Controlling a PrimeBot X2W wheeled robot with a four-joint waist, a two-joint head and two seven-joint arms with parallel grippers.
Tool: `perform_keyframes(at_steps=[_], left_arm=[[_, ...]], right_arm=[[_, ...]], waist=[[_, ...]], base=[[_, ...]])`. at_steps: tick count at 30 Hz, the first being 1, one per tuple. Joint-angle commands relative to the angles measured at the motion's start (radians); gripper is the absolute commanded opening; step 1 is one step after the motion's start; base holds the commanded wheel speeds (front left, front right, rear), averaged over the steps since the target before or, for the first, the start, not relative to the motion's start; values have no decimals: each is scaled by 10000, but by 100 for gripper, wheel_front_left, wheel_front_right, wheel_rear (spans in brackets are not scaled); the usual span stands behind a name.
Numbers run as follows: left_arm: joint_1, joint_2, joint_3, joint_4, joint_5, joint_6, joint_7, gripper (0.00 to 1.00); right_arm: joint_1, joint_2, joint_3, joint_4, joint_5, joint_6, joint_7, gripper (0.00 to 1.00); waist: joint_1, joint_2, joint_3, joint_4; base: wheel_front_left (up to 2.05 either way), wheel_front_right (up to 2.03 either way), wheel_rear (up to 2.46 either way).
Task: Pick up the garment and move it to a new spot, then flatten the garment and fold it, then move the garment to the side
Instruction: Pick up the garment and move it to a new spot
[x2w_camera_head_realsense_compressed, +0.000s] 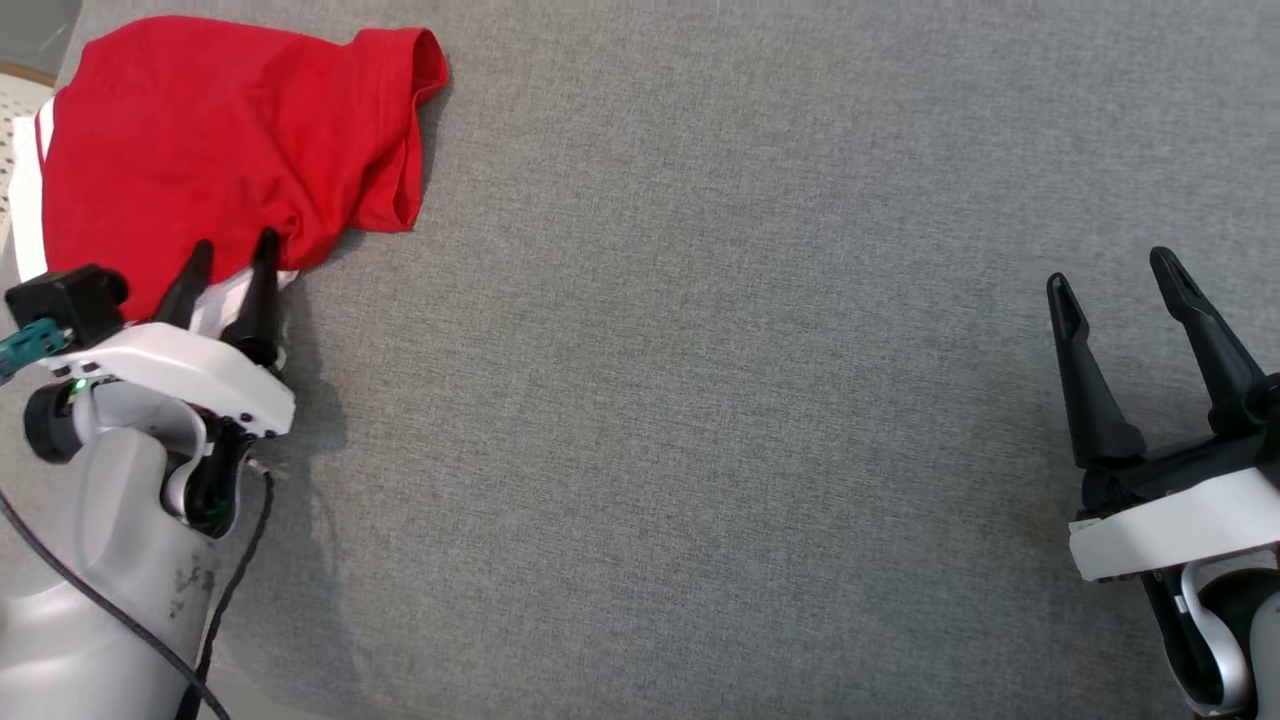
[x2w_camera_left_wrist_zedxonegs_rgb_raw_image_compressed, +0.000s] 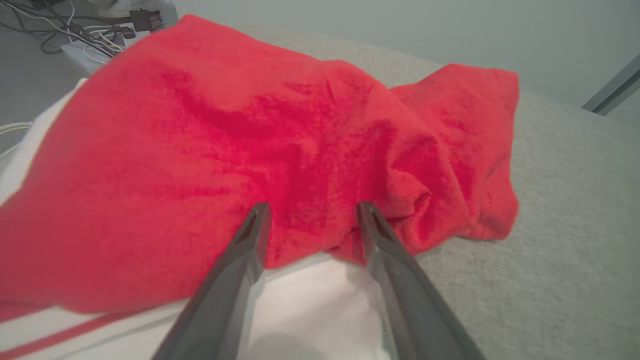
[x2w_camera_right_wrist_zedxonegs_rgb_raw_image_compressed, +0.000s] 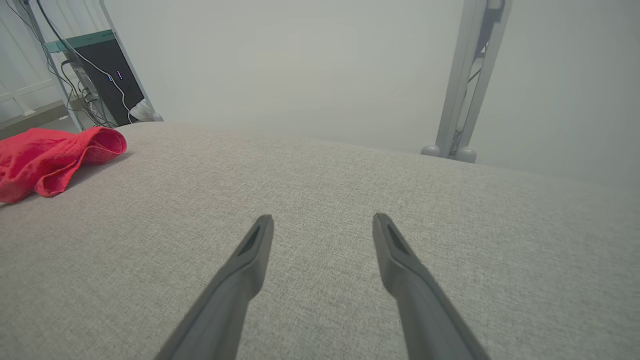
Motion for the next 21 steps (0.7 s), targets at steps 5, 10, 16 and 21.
perform_keyframes(at_steps=[5,10,16,21], left_arm=[[217,542,-336,352,-202,-11,-489,0],[352,861,-396,352,-154,-12,-744,0],[788,1318,134,-665,236,156,-930,0],[1672,1512,909,-2738,786,615,-929,0]], right_arm=[[111,128,-30,362,169,-3,-356,100],[314,214,-117,552,255,-3,-552,100],[614,349,-244,791,313,-3,-773,100],[883,475,-305,980,400,-3,-910,100]], waist=[[-1,0,-577,-302],[-1,0,-1003,-420],[-1,0,-1769,-502],[-1,0,-2387,-586]], base=[[0,0,0],[0,0,0],[0,0,0],[0,0,0]])
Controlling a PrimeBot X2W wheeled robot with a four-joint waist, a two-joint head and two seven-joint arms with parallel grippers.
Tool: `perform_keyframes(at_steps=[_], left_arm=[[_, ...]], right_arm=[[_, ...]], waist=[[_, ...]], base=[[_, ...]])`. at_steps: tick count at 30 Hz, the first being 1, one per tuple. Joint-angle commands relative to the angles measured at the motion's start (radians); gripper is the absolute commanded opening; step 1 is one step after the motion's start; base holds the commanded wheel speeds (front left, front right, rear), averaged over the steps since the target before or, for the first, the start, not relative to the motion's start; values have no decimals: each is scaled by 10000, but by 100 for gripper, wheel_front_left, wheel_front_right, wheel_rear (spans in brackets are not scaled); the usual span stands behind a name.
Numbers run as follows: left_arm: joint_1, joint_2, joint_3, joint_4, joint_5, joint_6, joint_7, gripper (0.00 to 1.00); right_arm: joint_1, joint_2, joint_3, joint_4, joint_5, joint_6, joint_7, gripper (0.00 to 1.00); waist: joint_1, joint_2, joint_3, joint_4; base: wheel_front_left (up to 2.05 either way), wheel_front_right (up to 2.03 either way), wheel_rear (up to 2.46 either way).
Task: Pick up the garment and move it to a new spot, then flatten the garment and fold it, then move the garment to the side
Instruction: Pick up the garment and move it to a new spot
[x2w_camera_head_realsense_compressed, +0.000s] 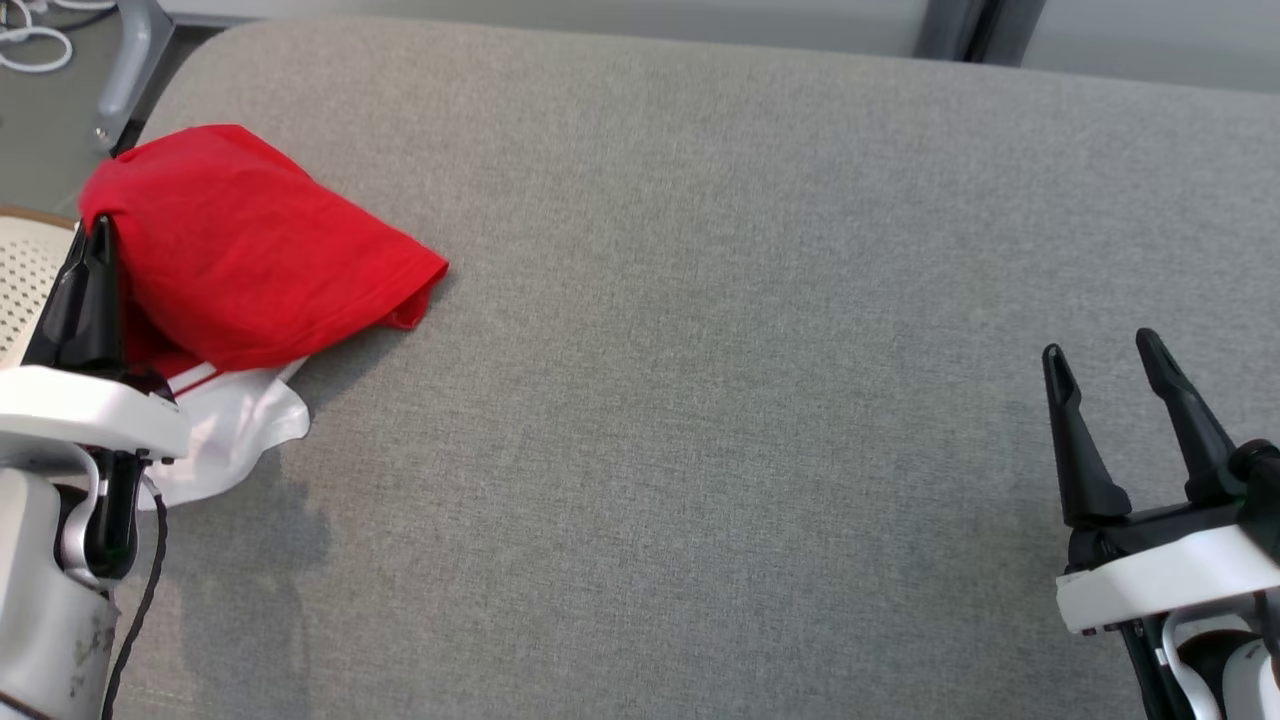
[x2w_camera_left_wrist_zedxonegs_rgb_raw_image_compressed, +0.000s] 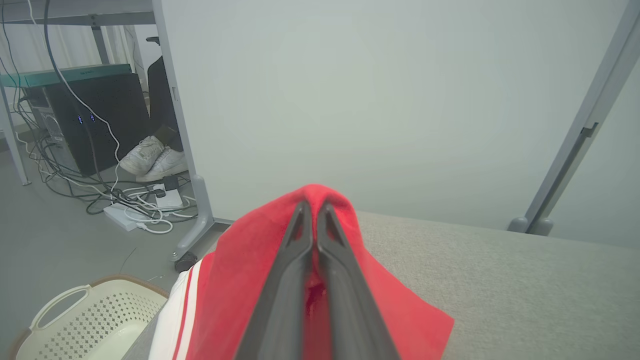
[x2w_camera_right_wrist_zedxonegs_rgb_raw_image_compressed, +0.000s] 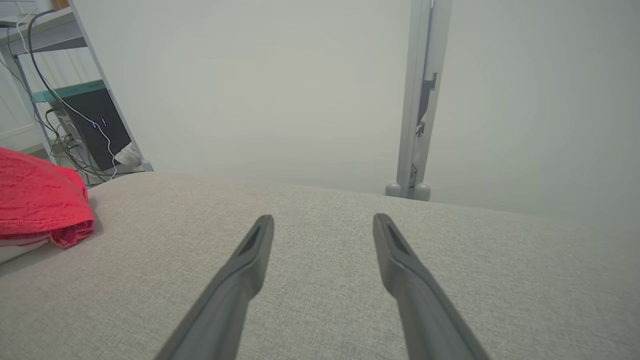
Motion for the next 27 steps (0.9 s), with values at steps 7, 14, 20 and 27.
perform_keyframes(at_steps=[7,14,20,27], left_arm=[[1779,232,438,-3062,416,933,17,0],[3975,170,567,-5975,509,2118,578,0],[5256,-27,496,-7541,581,2761,803,0],[5294,-104,-142,-8471,856,2743,1115,0]], right_arm=[[380,133,20,96,134,-3,-227,100],[722,247,78,322,328,-3,-425,100],[915,298,12,333,431,-3,-491,100],[839,330,79,160,472,-3,-471,100]], waist=[[0,0,-841,-411],[0,0,-1262,-955],[0,0,-1397,-1383],[0,0,-1293,-2113]], base=[[0,0,0],[0,0,0],[0,0,0],[0,0,0]])
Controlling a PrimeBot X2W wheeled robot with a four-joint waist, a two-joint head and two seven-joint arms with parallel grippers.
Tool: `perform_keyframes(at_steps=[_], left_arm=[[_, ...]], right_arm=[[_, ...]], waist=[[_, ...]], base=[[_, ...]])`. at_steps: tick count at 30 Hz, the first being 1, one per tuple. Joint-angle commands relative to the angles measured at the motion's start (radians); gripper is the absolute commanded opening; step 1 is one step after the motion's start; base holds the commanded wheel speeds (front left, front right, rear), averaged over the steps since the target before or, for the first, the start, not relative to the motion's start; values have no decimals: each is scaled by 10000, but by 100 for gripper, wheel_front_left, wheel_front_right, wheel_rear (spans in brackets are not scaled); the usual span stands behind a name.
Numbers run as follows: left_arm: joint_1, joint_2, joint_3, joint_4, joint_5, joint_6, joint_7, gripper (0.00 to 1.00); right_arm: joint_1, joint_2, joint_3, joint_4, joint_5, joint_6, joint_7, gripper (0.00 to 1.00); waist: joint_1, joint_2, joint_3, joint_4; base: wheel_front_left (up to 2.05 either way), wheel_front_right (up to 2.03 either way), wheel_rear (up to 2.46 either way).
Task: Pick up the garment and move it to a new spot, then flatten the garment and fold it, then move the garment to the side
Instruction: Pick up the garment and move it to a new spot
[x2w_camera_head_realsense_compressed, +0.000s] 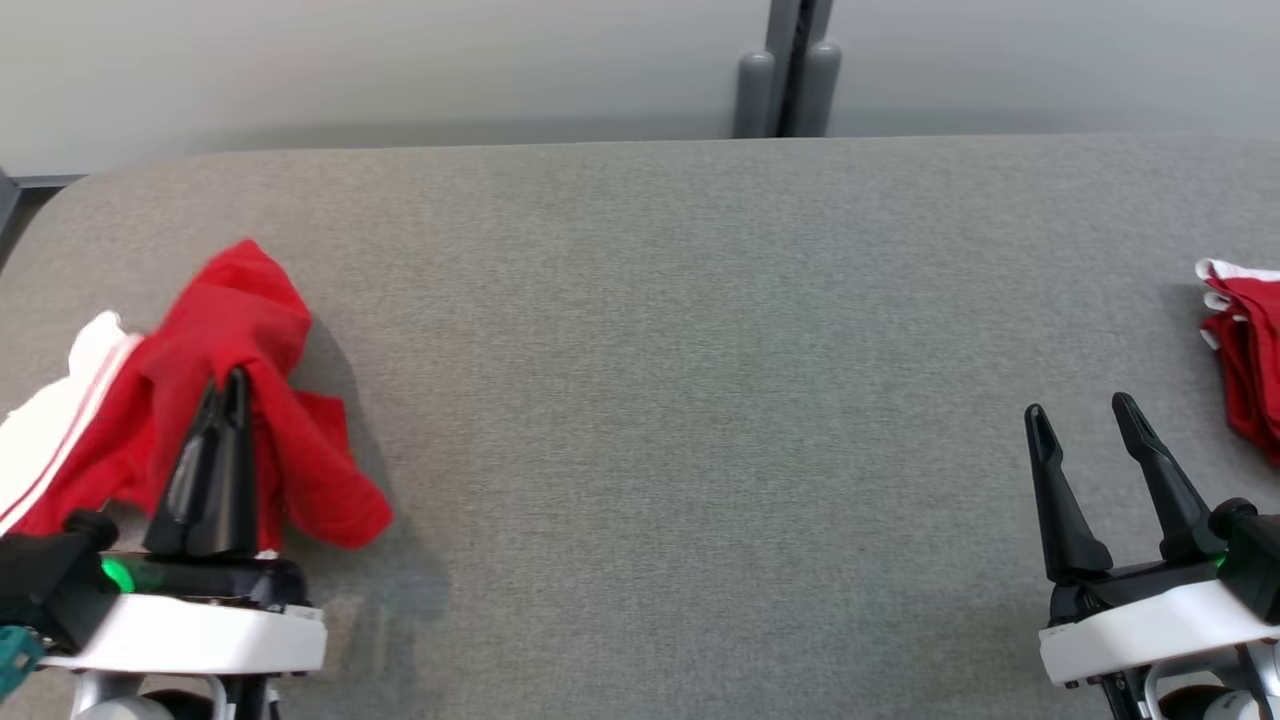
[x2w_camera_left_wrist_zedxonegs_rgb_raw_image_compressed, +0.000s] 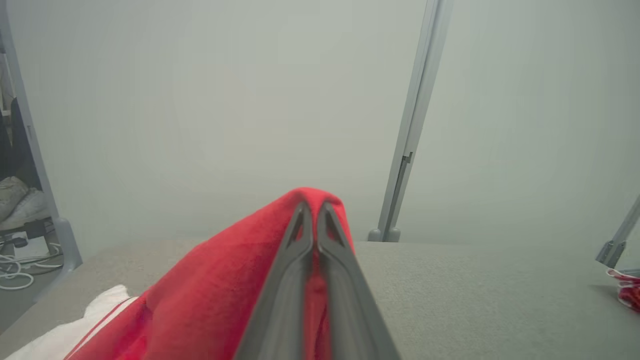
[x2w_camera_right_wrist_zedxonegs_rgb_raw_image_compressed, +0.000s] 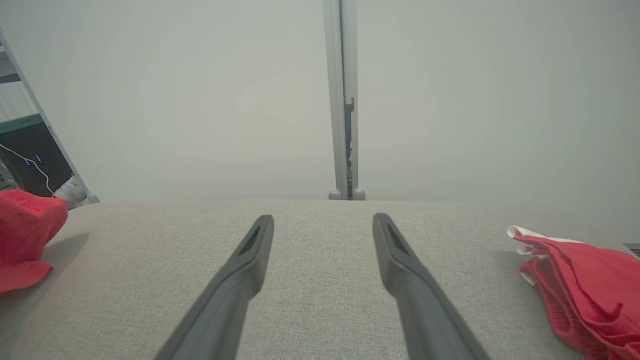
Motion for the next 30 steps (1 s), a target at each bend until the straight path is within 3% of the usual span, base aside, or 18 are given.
perform_keyframes(at_steps=[1,9,22,30], left_arm=[[-243,-2,-151,-129,137,-59,57,0],[-1461,-317,-1283,-1,293,-683,554,0],[-4390,-1583,-3804,949,1101,-2159,1152,0],[-4958,-1920,-4312,2516,1029,-2495,1321,0]], right_arm=[[-66,-10,26,-58,68,-3,-58,100],[-179,-6,-12,-58,288,-3,-225,100],[-594,-2,67,319,957,-3,-902,100],[-833,-1,218,806,1367,-3,-1439,100]], waist=[[0,-1,101,-318],[0,-1,577,-1227],[0,-1,2025,-2828],[0,-1,2767,-3229]], base=[[0,0,0],[0,0,0],[0,0,0],[0,0,0]])
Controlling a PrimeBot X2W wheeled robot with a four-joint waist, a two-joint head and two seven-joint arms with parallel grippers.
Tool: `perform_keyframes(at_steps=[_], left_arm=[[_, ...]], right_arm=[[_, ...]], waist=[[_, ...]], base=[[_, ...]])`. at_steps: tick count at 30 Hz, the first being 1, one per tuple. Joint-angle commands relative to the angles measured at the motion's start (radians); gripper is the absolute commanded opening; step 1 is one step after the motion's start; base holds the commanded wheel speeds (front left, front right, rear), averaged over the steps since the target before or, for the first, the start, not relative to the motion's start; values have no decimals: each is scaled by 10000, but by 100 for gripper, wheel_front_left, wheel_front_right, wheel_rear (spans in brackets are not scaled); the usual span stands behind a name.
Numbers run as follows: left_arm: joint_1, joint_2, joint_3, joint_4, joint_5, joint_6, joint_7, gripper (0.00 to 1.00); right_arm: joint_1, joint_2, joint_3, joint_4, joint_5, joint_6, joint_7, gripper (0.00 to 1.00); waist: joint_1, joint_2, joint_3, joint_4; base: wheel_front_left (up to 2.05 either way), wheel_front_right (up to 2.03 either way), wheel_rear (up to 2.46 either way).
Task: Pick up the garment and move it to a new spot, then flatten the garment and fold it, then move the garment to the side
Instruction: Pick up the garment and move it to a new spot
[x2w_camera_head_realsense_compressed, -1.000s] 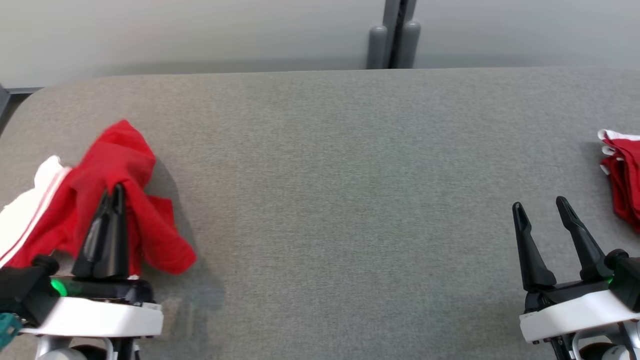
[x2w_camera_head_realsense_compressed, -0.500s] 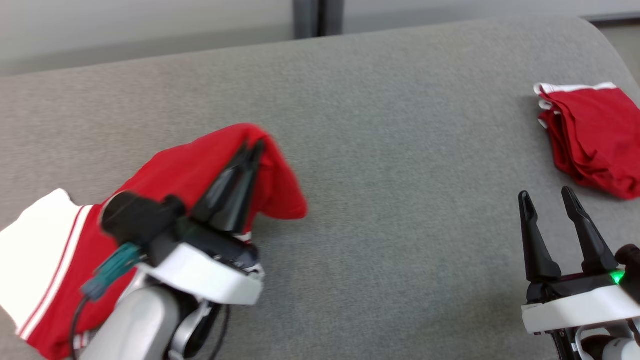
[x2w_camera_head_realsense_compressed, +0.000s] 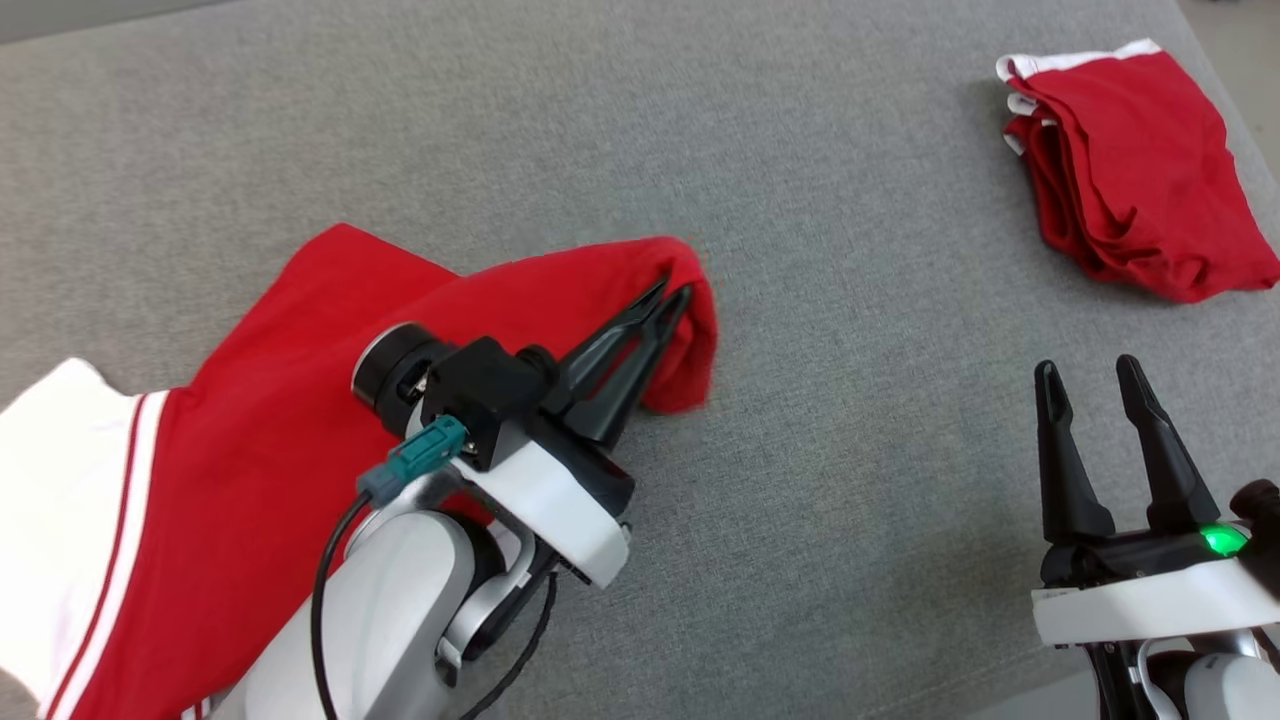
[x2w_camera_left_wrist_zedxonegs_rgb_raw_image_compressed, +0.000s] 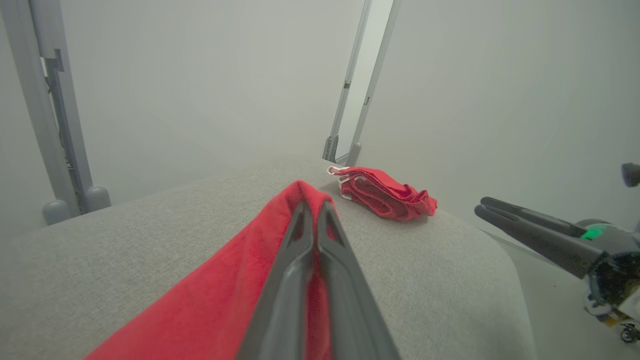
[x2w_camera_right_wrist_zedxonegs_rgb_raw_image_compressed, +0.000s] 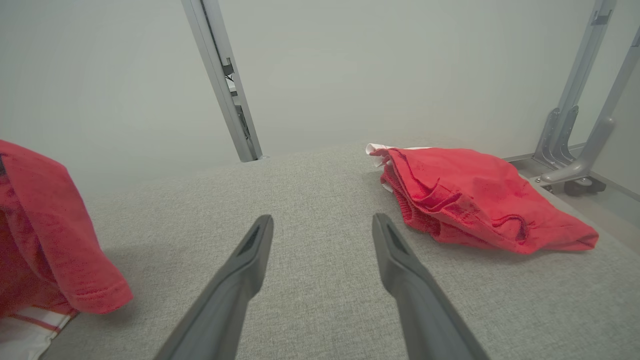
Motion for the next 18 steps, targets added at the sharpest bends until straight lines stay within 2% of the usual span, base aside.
perform_keyframes(at_steps=[1,3,4,5,6,7,13,18], left_arm=[[-224,50,-4,492,-86,-101,-37,0],[-270,58,-20,1058,-127,-167,-91,0],[-291,47,-24,1299,-149,-172,-118,17],[-307,21,-34,1488,-164,-192,-142,46],[-321,-11,-44,1629,-133,-216,-213,87],[-304,-11,-81,1749,-105,-247,-258,100],[-203,31,-244,2012,-111,-383,-559,100],[105,167,-45,1976,-249,-200,-849,100]], right_arm=[[-199,-26,25,126,111,-3,-159,100],[-266,-27,77,241,130,-3,-239,100],[-324,-27,107,311,151,-3,-260,100],[-370,-27,118,392,155,-3,-307,100],[-394,-27,123,444,148,-3,-326,100],[-399,-26,114,479,133,-3,-331,100],[-532,-29,76,739,-31,-3,-313,100],[-473,-30,-6,720,-209,-3,-164,100]], waist=[[0,0,301,-184],[0,0,371,-180],[0,0,388,-169],[0,0,394,-143],[0,0,385,-95],[0,0,365,-39],[0,0,-47,431],[0,0,-452,838]], base=[[0,0,0],[0,0,0],[0,0,0],[0,0,0],[0,0,0],[0,0,0],[0,0,0],[0,0,0]])
